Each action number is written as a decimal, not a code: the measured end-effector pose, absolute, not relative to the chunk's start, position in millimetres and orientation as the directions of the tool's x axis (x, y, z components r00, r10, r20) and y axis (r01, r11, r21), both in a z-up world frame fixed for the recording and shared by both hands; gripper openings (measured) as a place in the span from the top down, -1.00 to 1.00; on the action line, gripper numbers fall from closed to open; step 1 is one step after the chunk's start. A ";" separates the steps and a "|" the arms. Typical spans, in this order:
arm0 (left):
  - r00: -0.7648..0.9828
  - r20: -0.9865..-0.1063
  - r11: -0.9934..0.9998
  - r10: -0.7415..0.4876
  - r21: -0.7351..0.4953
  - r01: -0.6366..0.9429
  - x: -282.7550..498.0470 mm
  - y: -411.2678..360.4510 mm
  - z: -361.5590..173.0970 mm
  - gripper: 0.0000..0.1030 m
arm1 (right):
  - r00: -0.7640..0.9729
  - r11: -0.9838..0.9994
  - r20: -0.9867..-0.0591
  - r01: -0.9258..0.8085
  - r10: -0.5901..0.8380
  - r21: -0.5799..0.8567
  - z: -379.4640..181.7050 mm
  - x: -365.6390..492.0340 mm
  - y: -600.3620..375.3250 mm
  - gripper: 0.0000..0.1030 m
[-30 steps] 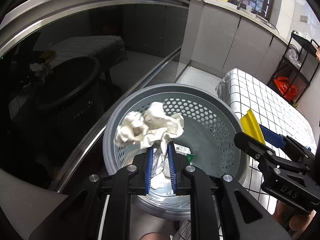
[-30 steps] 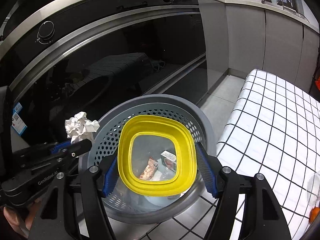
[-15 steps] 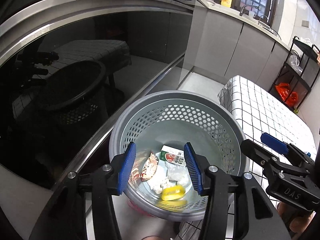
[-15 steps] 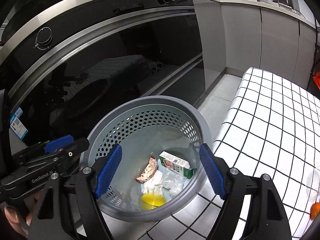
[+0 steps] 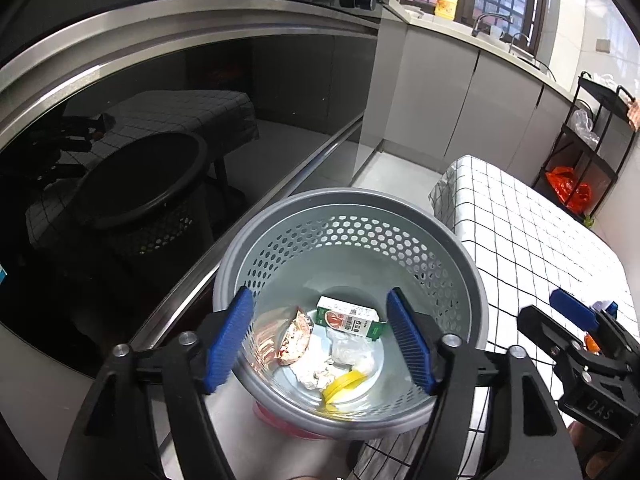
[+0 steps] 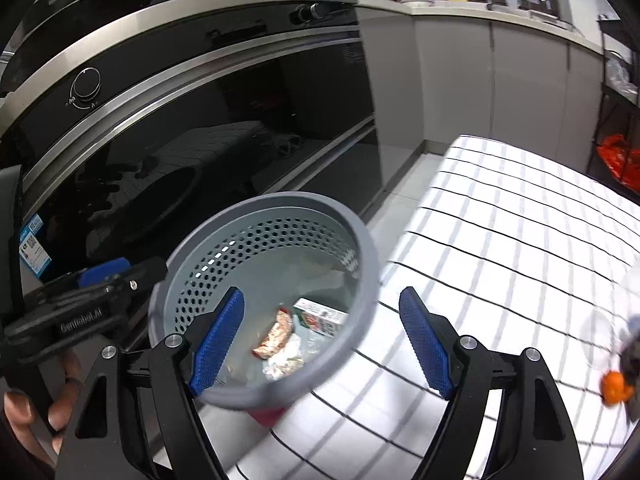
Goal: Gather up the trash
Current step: 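Move both tools back over the table toward the cup and blue nozzle, then grasp the blue spray nozzle with the right tool while the left tool grasps the clear plastic cup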
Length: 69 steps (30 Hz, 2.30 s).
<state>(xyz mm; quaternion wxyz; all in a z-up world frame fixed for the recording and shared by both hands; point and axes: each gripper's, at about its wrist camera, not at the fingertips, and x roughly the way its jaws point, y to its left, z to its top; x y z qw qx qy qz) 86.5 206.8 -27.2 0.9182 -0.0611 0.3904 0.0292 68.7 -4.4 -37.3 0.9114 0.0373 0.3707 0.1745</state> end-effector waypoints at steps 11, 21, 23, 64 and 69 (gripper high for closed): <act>0.719 -0.691 0.995 -0.075 -0.098 0.010 66.9 167.0 -15.7 -0.49 | 0.730 0.981 -0.656 -0.116 0.192 0.158 -38.2 -4.5 -108.7 -0.48; 0.748 -0.638 0.983 -0.183 -0.101 0.155 44.0 93.7 2.2 -0.53 | 0.769 0.993 -0.638 0.098 -0.033 0.067 -15.1 -44.2 -229.7 -0.50; 0.751 -0.627 0.977 -0.208 -0.097 0.190 39.2 75.1 5.8 -0.57 | 0.768 0.990 -0.637 0.131 -0.066 0.055 -15.7 -43.0 -246.5 -0.50; 0.706 -0.671 0.958 -0.229 -0.024 0.287 84.5 -78.8 -47.7 -0.63 | 0.728 0.985 -0.672 0.173 -0.138 -0.015 -72.4 51.0 -269.9 -0.49; 0.705 -0.672 0.957 -0.227 -0.020 0.290 82.7 -78.8 -48.6 -0.63 | 0.713 0.984 -0.682 0.167 -0.161 -0.057 -76.6 57.0 -260.8 -0.26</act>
